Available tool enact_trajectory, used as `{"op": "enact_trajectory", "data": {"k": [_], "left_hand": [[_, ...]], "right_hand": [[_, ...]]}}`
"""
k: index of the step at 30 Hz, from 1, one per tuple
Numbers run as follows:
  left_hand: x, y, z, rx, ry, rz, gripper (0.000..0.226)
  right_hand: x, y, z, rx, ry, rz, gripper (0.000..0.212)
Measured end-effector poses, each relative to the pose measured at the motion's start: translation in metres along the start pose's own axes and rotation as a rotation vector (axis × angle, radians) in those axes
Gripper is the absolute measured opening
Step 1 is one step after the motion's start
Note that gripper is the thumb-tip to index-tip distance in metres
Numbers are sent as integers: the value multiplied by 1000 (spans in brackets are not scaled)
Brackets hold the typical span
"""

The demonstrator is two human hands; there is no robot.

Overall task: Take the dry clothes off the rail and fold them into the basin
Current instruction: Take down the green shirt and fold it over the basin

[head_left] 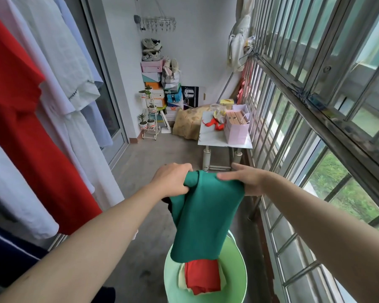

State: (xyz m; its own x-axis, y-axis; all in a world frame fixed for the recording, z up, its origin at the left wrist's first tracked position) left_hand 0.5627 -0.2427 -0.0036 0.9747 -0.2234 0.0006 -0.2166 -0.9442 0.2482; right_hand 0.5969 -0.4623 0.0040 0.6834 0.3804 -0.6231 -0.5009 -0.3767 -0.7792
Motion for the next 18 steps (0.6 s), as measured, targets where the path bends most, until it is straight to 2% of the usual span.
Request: {"op": "enact_trajectory", "data": {"k": [2, 3, 4, 6, 8, 11, 13, 15, 17, 18], "left_hand": [[2, -2, -1, -15, -49, -13, 41], [3, -3, -2, -20, -78, -12, 40], [3, -4, -4, -23, -110, -4, 37], [4, -4, -7, -22, -187, 33, 25], [4, -7, -10, -38, -257, 70, 22], [5, -14, -13, -244, -326, 63, 26], [4, -18, -17, -432, -357, 36, 29], [1, -22, -21, -581, -374, -17, 31], [1, -26, -23, -725, -354, -96, 36], [1, -28, -24, -783, -340, -127, 39]], "right_hand": [[-3, 1, 4, -297, -40, -30, 98], [-3, 1, 8, -531, -40, -53, 95], [0, 3, 10, -769, -3, -91, 85], [6, 2, 9, -1145, 178, -204, 57], [11, -1, 7, -1276, 345, -262, 44], [13, -4, 0, -1199, 501, -331, 48], [18, -6, -6, -1033, 528, -392, 44], [23, -4, -10, -617, 527, -370, 34], [27, 2, -15, -98, 537, -258, 26], [27, 5, -17, 62, 519, -215, 25]]}}
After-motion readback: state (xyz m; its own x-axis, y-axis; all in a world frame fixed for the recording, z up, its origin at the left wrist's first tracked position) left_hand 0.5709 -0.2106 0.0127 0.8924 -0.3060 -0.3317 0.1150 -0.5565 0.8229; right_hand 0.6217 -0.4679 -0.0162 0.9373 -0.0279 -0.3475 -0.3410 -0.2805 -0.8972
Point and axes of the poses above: each hand's wrist, its own x-axis towards the middle knuckle, its own z-axis out of the palm, y = z × x, the point moved 1 cm from there along x, towards the middle knuckle, and after that the axes turned 6 degrees about -x, right-handed, at the moved point
